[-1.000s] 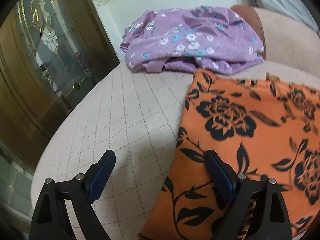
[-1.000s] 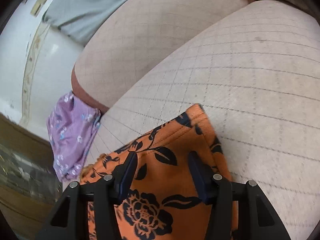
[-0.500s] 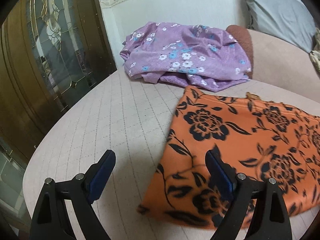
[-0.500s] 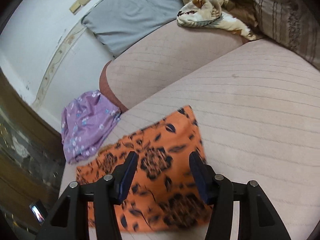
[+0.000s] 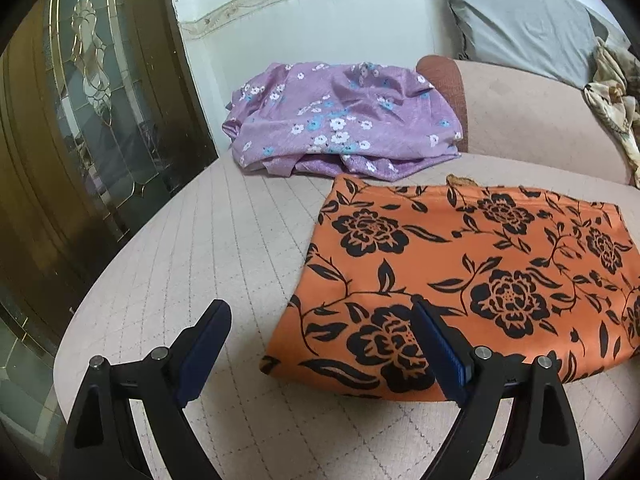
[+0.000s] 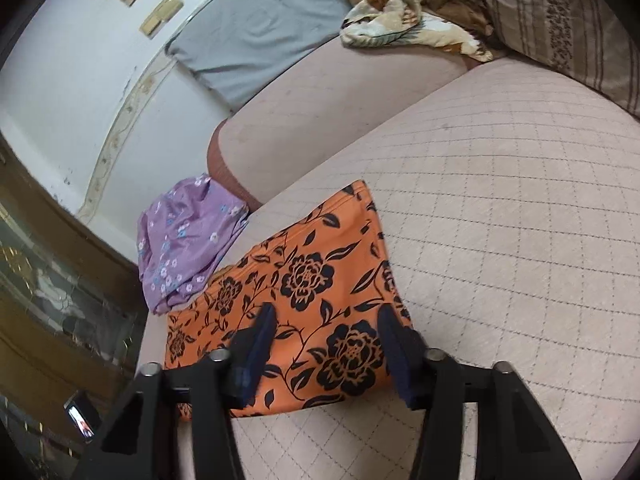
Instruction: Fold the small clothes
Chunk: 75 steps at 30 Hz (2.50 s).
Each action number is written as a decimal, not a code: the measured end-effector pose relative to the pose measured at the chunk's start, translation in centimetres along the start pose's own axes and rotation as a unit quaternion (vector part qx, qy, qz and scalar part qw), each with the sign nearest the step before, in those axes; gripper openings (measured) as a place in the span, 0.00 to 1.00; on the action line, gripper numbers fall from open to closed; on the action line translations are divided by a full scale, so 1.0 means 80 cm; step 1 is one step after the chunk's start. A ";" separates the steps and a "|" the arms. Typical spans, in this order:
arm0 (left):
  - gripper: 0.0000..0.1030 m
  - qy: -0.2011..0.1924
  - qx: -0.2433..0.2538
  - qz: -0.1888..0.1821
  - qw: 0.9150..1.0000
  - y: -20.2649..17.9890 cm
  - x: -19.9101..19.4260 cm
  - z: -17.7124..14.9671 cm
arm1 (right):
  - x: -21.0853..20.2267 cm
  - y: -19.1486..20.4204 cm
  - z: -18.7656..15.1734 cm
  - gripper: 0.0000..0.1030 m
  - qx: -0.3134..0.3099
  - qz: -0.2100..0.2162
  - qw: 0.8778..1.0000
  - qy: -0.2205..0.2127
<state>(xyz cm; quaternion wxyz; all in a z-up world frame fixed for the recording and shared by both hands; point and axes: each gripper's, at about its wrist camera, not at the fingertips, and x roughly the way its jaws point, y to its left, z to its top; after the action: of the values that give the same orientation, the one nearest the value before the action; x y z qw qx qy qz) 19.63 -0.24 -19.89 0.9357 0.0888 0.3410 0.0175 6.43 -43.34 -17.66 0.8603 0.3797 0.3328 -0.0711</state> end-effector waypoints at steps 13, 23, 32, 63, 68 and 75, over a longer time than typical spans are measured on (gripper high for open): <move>0.89 0.013 -0.014 0.020 1.000 0.010 0.035 0.012 | 0.080 0.002 -0.011 0.35 -0.006 -0.030 0.995 0.095; 0.89 0.065 0.028 0.041 0.997 -0.005 0.067 0.000 | 0.129 0.008 -0.031 0.36 -0.034 -0.091 0.984 0.153; 0.89 -0.016 0.000 0.000 1.000 0.014 -0.007 0.002 | 0.061 0.039 -0.027 0.52 -0.069 -0.036 0.994 0.076; 0.89 -0.038 -0.012 -0.020 0.999 0.023 -0.014 0.016 | 0.057 0.060 -0.023 0.56 -0.097 -0.023 0.994 0.050; 0.89 -0.035 -0.015 -0.024 0.999 0.025 -0.011 0.018 | 0.062 0.058 -0.020 0.57 -0.093 -0.025 0.994 0.054; 0.89 -0.008 -0.016 -0.018 1.000 0.029 0.006 0.016 | 0.069 0.060 -0.022 0.56 -0.101 -0.034 0.992 0.062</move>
<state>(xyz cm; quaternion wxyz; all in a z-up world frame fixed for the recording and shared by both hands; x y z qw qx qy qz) 20.85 1.92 -18.80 0.9398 0.0681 0.3348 0.0053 11.57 -38.05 -19.02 0.8691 0.2825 0.4037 -0.0427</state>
